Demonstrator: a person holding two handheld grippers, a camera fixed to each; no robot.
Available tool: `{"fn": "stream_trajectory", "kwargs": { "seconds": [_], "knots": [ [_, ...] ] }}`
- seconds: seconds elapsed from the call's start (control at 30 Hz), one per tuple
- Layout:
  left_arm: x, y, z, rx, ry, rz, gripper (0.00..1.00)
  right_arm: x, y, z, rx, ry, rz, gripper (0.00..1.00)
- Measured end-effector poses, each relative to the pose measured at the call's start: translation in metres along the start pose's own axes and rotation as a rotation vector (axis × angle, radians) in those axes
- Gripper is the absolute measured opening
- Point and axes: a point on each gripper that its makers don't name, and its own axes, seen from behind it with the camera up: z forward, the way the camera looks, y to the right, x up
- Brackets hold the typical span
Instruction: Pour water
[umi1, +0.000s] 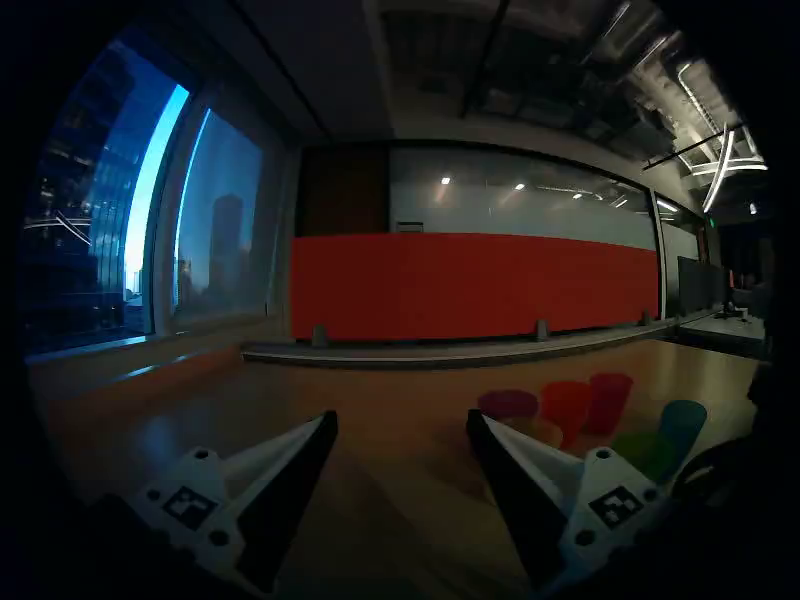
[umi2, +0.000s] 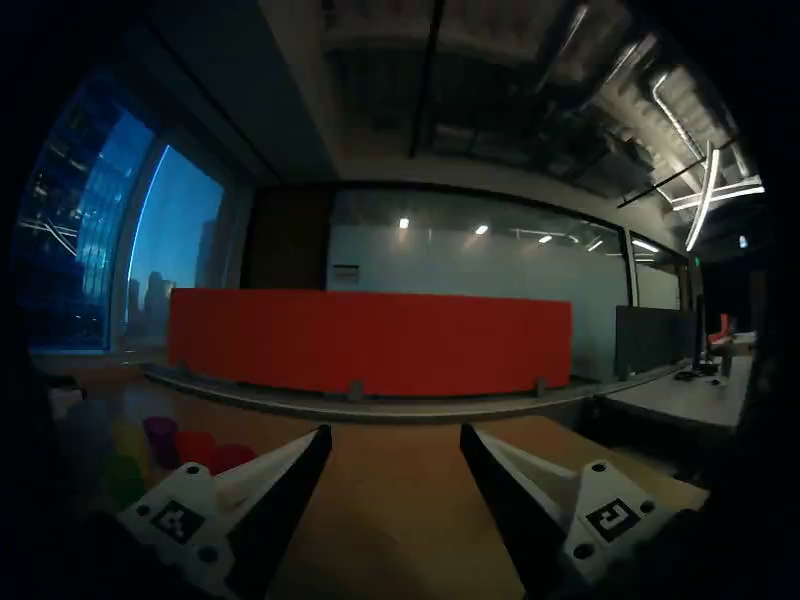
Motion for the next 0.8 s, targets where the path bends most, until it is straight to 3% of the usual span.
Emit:
{"fn": "stream_trajectory", "kwargs": {
  "seconds": [0.37,0.8],
  "knots": [
    [0.000,0.000,0.000,0.000,0.000,0.000,0.96,-0.028,-0.009,0.013,0.033,-0.010,0.028,0.99],
    [0.000,0.000,0.000,0.000,0.000,0.000,0.96,-0.064,0.003,0.020,0.001,-0.066,0.062,0.99]
  ]
}}
